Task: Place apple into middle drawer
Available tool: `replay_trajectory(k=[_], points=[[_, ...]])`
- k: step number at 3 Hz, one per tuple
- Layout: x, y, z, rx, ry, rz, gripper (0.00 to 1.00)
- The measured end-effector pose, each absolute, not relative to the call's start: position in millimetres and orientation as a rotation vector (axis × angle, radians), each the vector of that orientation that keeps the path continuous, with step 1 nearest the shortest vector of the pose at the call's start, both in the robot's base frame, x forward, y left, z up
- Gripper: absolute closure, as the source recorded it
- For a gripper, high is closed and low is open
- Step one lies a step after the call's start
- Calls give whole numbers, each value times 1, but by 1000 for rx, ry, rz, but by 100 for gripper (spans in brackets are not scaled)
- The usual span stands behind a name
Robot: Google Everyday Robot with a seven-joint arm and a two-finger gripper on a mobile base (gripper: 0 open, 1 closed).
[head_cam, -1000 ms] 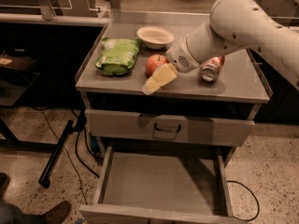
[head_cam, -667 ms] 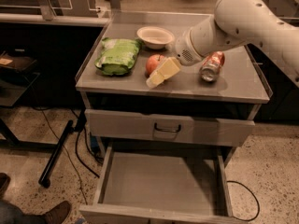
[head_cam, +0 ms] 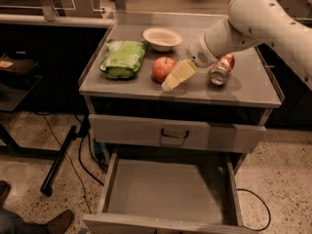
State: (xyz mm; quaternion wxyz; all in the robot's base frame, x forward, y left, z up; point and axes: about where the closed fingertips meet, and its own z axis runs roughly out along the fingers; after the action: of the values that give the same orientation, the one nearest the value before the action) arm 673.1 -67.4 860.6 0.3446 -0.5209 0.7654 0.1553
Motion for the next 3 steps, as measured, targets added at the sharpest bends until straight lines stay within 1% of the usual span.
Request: replay_trajectory(k=[3], points=[[679, -59, 845, -1293, 1994, 429, 0]])
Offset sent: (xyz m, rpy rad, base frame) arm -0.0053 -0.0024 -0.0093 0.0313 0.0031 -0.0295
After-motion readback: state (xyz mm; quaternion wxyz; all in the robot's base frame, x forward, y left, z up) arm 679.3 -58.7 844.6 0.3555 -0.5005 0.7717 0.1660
